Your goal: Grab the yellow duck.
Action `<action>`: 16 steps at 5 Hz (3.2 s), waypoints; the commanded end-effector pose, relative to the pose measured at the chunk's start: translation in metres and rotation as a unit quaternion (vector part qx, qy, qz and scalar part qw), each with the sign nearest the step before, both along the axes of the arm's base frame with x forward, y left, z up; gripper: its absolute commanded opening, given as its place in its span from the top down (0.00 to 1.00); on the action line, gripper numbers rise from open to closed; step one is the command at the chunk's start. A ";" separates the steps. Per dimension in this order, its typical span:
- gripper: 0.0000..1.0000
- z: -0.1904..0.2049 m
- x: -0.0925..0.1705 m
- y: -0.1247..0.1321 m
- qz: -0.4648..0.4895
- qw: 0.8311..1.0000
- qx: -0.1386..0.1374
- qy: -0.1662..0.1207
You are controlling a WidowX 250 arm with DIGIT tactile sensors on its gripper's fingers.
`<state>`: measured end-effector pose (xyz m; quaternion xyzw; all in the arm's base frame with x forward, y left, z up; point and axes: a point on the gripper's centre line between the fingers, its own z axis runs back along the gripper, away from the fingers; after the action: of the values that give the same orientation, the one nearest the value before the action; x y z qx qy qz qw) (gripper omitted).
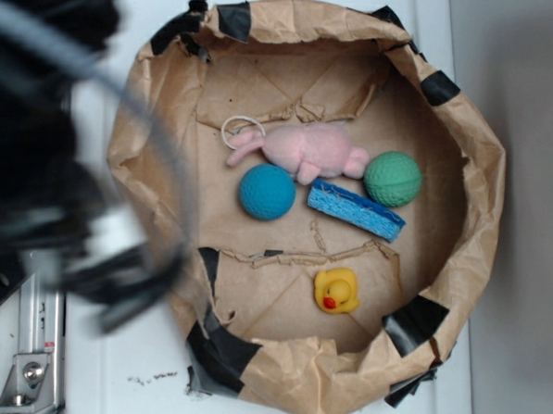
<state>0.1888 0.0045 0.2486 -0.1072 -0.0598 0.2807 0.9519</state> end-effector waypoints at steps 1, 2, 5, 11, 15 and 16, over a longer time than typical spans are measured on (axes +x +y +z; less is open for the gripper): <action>0.00 -0.058 0.029 0.013 0.213 0.975 0.032 -0.047; 0.00 -0.087 0.040 0.003 0.204 0.978 0.047 -0.016; 0.00 -0.168 0.071 -0.005 0.148 0.987 0.056 0.037; 0.00 -0.236 0.102 -0.086 0.078 0.993 0.049 0.076; 0.01 -0.220 0.072 -0.107 0.041 0.995 0.030 0.083; 1.00 -0.226 0.073 -0.107 0.039 0.995 0.048 0.082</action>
<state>0.2693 -0.1028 0.0188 -0.0364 0.0052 0.3352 0.9414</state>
